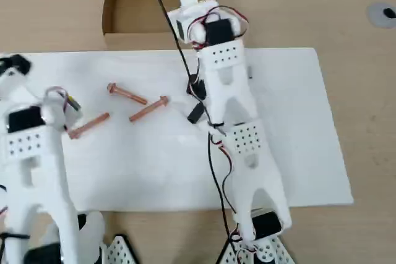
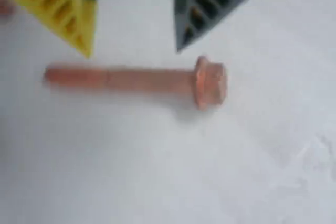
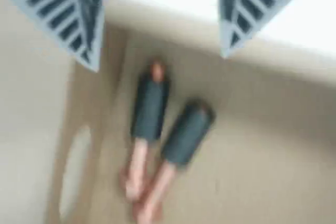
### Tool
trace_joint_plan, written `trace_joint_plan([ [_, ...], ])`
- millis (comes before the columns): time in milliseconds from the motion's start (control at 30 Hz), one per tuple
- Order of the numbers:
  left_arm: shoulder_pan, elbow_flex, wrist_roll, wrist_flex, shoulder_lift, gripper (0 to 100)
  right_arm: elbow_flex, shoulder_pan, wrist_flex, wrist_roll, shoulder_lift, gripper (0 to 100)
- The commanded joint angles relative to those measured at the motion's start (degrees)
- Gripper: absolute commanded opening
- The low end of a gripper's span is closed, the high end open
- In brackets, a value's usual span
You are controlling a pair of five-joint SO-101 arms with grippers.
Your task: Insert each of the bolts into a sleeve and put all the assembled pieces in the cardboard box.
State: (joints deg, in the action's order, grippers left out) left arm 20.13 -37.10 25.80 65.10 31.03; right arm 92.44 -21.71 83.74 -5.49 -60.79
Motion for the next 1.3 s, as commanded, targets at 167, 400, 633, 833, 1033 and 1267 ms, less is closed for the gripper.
trace_joint_plan([
  [167,0.18,5.01,25.23,8.70,-0.84,12,3.12,1.10,10.29,0.26,7.87,18.7],
  [400,-0.70,-2.11,34.37,5.63,-1.27,16,3.03,0.75,10.29,0.09,7.87,18.7],
  [633,-0.97,-10.02,37.36,-2.55,-1.27,23,3.03,0.75,10.64,0.09,7.87,18.7],
  [833,-0.88,-14.68,37.36,-10.73,-1.27,23,3.03,0.66,10.64,0.00,7.96,18.7],
  [1033,-1.05,-21.10,37.36,-22.24,-1.27,22,3.03,-0.04,12.92,0.00,8.13,18.7],
  [1267,-1.67,-24.70,37.10,-30.77,-1.36,20,3.12,-1.27,14.51,0.00,8.13,18.7],
])
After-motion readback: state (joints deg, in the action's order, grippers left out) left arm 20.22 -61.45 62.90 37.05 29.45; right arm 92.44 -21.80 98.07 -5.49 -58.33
